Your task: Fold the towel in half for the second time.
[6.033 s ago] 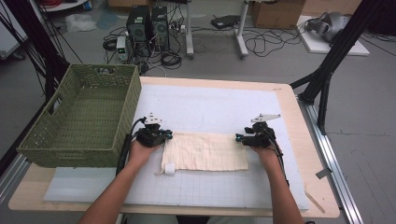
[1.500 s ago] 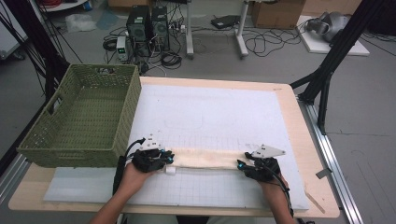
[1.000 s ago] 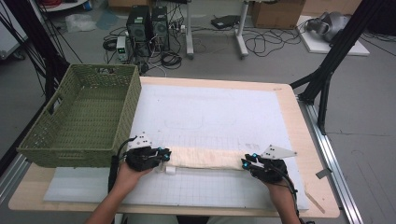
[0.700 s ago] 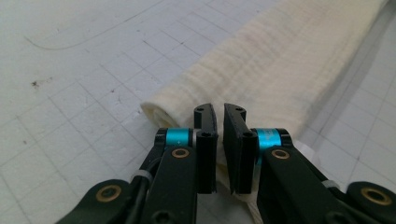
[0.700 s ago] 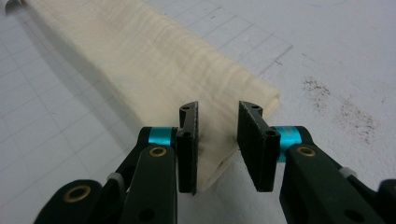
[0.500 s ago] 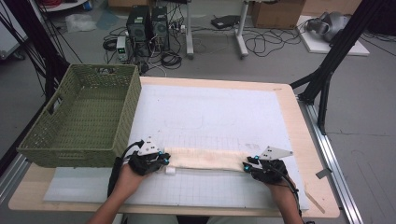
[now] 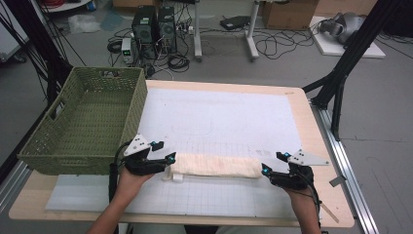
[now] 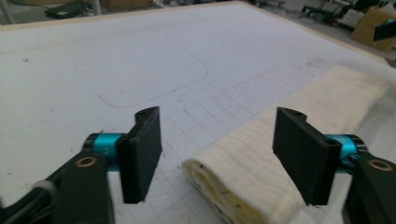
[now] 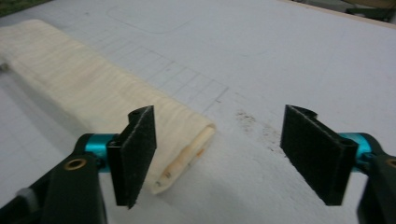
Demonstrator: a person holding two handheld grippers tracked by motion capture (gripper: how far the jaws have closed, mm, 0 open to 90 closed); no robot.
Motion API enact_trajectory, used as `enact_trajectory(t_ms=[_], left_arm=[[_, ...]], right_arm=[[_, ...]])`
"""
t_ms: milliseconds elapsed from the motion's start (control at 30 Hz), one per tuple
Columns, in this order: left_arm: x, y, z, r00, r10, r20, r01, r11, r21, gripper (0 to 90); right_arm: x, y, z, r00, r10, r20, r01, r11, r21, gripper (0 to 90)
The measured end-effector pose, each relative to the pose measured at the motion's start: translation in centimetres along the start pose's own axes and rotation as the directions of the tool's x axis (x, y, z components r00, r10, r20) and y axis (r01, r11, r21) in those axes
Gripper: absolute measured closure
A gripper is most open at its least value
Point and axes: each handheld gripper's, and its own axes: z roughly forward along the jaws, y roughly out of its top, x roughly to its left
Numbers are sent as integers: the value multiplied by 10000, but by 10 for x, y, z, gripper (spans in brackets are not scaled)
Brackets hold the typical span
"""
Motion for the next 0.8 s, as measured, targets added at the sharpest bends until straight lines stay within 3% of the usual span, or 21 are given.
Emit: enact_trajectory(t_ms=[167,467,800], left_arm=[[0,3,-1,9998,48,-214,-54,9996,-291,178],[2,4,-4,9999,162,-26,-163,9986,-504,187],[5,1,-1,9998,62,-172,-65,9998,-204,200]], right_arm=[[-2,1,1,9986,23,520,-15,9999,-141,112],[-7,5,-3,9968,-174,783,182,9998,-101,112],[-14,7,-6,9954,64,960,-37,9996,-281,111]])
